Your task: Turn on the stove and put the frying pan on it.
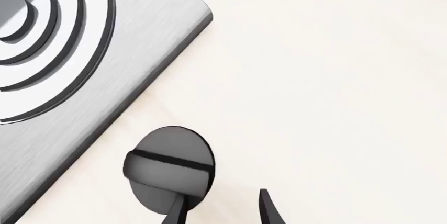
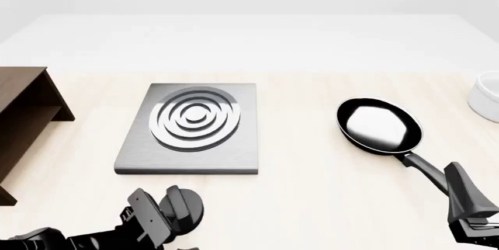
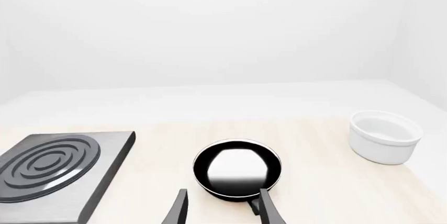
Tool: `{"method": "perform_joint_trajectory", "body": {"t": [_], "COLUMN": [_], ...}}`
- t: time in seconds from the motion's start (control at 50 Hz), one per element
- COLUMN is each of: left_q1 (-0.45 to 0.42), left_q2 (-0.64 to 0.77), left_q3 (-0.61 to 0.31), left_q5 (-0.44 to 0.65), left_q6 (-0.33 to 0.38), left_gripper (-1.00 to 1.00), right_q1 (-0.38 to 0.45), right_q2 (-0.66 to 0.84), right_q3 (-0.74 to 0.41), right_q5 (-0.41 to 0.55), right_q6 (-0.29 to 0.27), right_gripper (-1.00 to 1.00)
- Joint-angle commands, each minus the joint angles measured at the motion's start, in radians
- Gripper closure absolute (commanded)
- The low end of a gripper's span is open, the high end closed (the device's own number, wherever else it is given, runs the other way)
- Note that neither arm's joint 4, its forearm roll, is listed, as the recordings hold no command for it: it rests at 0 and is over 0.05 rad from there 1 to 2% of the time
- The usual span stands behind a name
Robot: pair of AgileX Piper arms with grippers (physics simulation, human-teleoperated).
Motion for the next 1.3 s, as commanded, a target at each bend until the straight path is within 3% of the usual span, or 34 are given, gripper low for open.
{"method": "perform_joint_trajectory", "body": {"t": [0.02,0.52,0.68,0.72,0.86,0.92,0.96,1.04,1.06,1.12,1.16,1.26,1.3], "left_q1": [-0.039,-0.066,-0.076,-0.082,-0.041,0.040,0.211,0.343,0.683,0.705,0.722,0.754,0.747], "left_q2": [-0.010,-0.128,-0.322,-0.426,-0.685,-0.842,-1.083,-1.257,-1.326,-1.325,-1.325,-1.325,-1.325], "left_q3": [-0.021,-0.183,-0.257,-0.316,-0.429,-0.424,-0.334,-0.213,-0.021,0.013,0.019,0.097,0.100], "left_q5": [0.020,0.213,0.396,0.504,0.683,0.727,0.774,0.793,0.483,0.441,0.451,0.435,0.439], "left_q6": [-0.020,0.014,0.013,0.004,-0.003,0.009,0.092,0.092,-0.094,-0.097,-0.140,-0.210,-0.211], "left_gripper": [-1.00,-1.00,-1.00,-1.00,-1.00,-1.00,-1.00,-1.00,-1.00,-1.00,-1.00,-1.00,-1.00], "right_q1": [0.000,0.000,0.001,0.002,0.006,0.008,0.012,0.011,-0.008,0.004,0.009,-0.031,-0.032], "right_q2": [0.000,0.000,0.000,0.000,0.000,0.000,0.000,0.000,0.002,0.011,0.059,0.180,0.227], "right_q3": [0.000,0.000,0.001,0.001,-0.001,-0.003,-0.005,-0.005,-0.005,-0.007,-0.005,-0.004,-0.007], "right_q5": [0.000,-0.001,-0.006,-0.006,-0.003,-0.003,-0.001,0.002,0.031,0.034,-0.002,-0.091,-0.117], "right_q6": [0.002,0.004,0.010,0.009,-0.002,-0.006,-0.017,-0.021,-0.062,-0.086,-0.088,-0.002,0.001], "right_gripper": [-1.00,-1.00,-1.00,-1.00,-1.00,-1.00,-1.00,-1.00,-1.00,-1.00,-1.00,-1.00,-1.00]}}
